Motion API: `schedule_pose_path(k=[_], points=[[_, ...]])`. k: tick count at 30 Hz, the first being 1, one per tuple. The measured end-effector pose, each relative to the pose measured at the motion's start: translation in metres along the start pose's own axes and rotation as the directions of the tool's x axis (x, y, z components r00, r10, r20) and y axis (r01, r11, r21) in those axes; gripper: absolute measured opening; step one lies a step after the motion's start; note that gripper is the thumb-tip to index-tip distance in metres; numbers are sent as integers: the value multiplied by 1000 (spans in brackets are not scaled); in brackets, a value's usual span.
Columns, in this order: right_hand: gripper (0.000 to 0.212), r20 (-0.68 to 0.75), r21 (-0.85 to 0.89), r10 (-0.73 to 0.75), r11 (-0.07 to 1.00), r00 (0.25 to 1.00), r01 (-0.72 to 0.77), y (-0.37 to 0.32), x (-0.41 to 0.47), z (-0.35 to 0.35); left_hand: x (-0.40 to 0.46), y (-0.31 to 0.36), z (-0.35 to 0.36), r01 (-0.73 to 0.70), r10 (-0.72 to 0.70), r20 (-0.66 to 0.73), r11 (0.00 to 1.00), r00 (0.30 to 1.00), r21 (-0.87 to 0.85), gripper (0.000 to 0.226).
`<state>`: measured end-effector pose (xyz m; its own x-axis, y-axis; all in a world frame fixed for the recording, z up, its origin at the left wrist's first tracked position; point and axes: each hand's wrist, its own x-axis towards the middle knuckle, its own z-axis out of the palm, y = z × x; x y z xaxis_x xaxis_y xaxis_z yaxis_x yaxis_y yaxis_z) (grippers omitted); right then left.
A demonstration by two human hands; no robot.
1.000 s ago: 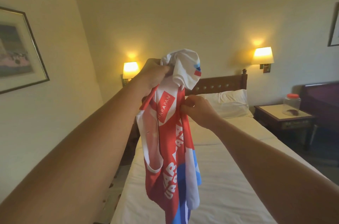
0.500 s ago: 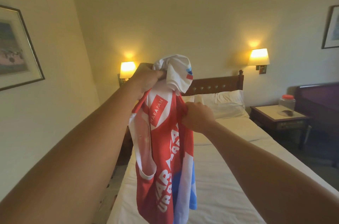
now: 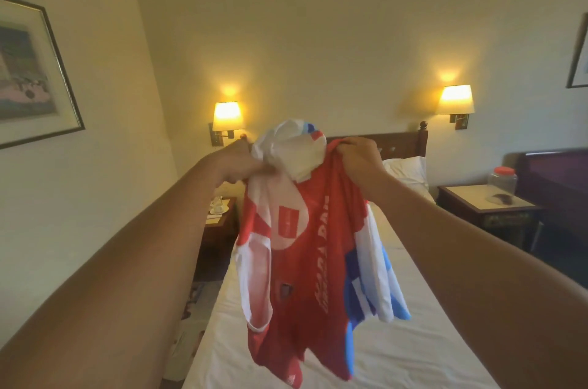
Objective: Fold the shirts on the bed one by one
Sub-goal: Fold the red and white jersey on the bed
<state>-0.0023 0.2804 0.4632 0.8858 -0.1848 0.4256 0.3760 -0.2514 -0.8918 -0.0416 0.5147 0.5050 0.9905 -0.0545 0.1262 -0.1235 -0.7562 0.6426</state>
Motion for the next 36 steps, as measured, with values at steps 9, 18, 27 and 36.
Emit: schedule_pose_path(k=[9,18,27,36], points=[[24,318,-528,-250,754,915,390,-10,-6,-8,4,8,37,56,-76,177,992,981,114,60],[26,403,-462,-295,752,866,471,-6,-3,-31,13,21,89,-247,280,-69,921,958,300,34],[15,322,-546,-201,759,925,355,22,-13,-55,20,47,86,-239,198,-327,967,924,-89,17],[29,312,-764,59,609,948,213,102,-23,-82,5,30,58,-168,245,-276,947,929,273,12]])
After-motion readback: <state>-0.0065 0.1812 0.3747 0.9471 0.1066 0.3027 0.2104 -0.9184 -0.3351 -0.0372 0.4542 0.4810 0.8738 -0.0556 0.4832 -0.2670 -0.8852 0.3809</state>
